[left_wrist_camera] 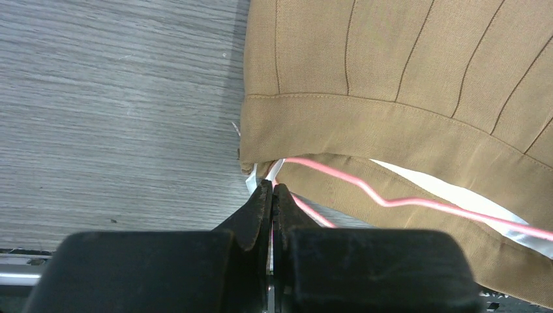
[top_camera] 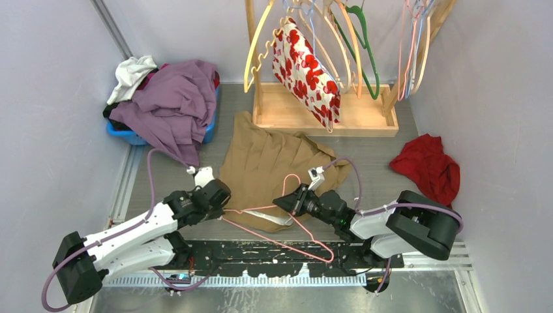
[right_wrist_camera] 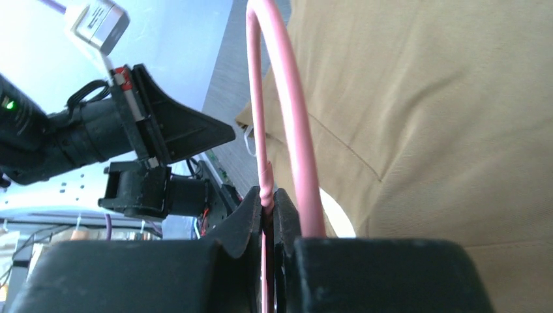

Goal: Place the skirt on the hanger
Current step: Hang the skirt on the hanger.

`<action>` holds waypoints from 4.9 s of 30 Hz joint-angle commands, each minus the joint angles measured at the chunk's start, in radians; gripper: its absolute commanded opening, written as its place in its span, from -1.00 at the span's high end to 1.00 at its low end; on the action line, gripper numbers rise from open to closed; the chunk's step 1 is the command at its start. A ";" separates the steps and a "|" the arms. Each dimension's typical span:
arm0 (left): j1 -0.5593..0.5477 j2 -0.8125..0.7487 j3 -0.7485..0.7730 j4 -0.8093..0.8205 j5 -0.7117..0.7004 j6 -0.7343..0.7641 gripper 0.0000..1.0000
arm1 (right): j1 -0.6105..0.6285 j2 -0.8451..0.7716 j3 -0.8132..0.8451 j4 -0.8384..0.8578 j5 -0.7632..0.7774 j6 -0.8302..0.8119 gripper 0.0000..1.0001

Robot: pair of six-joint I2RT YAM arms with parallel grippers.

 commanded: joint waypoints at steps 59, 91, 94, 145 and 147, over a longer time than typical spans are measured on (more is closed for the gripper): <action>0.134 -0.012 -0.142 0.142 0.006 -0.006 1.00 | -0.065 0.186 0.036 0.359 -0.050 0.127 0.97; 0.156 -0.146 -0.034 0.003 -0.148 -0.065 0.76 | -0.063 0.184 0.071 0.358 0.022 0.026 0.97; 0.163 -0.090 -0.024 0.051 -0.147 -0.064 0.75 | -0.063 0.202 0.088 0.358 0.018 0.015 0.97; 0.348 0.045 -0.028 0.321 -0.022 0.031 0.90 | 0.195 -0.091 0.292 -0.270 0.171 -0.633 0.97; 0.349 0.044 -0.030 0.323 -0.015 0.033 0.90 | 0.193 -0.101 0.279 -0.273 0.154 -0.598 0.97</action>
